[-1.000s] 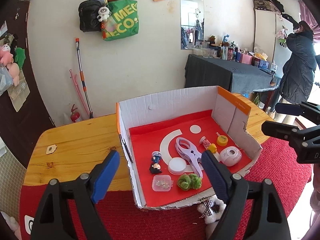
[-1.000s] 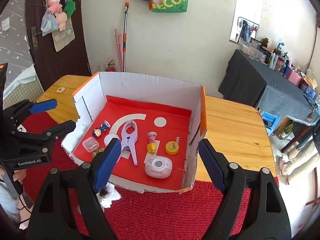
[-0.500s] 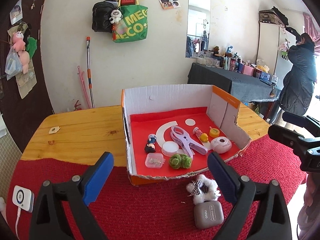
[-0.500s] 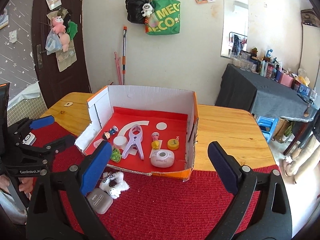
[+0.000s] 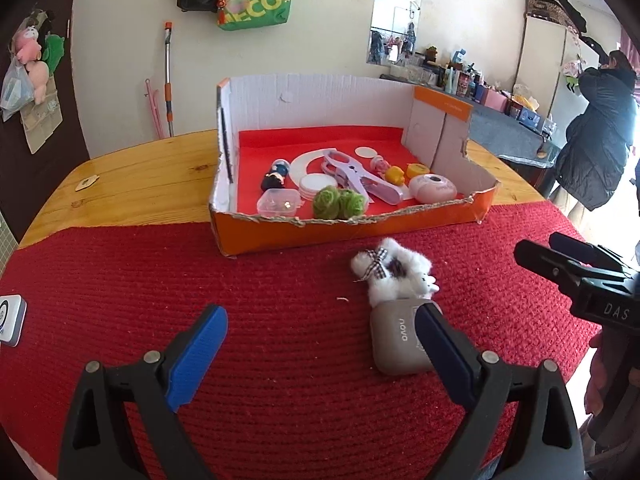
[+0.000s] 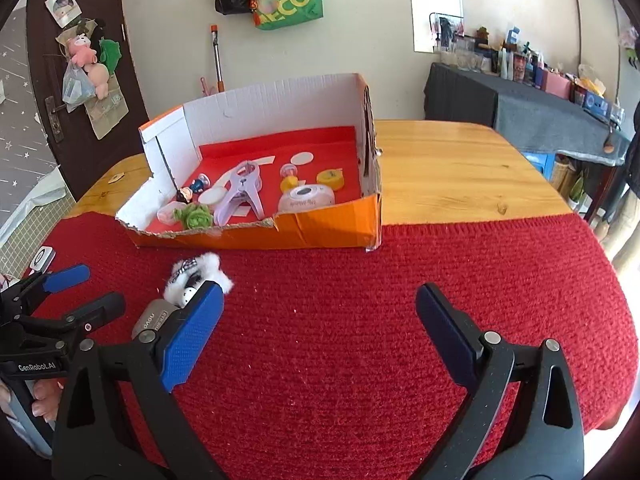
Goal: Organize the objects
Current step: 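Withdraw both tools from the box toward the eye shadow case and plush bunny, then grasp the grey eye shadow case with the left tool while the right tool grasps the white plush bunny, then carry the eye shadow case and plush bunny with both tools into the box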
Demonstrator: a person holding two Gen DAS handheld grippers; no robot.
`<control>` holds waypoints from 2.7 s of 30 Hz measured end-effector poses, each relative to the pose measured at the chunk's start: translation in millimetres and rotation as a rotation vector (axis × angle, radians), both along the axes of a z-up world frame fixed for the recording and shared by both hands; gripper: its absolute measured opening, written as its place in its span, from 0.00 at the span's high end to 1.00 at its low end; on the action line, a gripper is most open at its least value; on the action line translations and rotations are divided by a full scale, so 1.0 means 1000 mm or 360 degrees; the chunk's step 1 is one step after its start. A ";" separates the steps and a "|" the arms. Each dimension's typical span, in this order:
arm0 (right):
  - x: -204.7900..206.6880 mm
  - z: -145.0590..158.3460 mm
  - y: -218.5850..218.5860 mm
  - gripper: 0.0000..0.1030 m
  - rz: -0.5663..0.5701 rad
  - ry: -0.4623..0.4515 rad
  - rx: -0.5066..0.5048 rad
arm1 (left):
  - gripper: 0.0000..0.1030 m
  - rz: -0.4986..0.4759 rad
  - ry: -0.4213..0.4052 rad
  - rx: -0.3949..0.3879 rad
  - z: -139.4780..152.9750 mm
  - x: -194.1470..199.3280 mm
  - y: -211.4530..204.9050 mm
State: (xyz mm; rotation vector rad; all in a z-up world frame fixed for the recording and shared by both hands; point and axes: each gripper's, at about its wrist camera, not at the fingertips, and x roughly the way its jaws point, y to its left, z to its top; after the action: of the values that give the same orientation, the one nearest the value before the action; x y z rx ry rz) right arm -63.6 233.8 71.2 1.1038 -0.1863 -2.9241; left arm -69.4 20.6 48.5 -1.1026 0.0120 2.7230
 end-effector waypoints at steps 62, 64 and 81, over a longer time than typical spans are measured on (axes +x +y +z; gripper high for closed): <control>-0.041 -0.011 -0.097 0.63 0.0810 -0.0239 0.0158 | 0.50 -0.0439 -0.0075 -0.0009 -0.001 -0.031 -0.016; -0.036 -0.005 -0.093 0.63 0.0796 -0.0215 0.0147 | 0.50 -0.0440 -0.0050 -0.0011 0.005 -0.028 -0.014; -0.012 0.009 -0.064 0.63 0.0694 -0.0154 0.0070 | 0.50 -0.0470 -0.0014 -0.0041 0.016 -0.022 0.002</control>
State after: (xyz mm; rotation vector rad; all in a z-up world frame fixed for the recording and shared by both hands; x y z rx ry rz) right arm -75.7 169.9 80.0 1.1247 0.1074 -2.5029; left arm -91.1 22.2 64.2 -1.0280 0.1932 2.4616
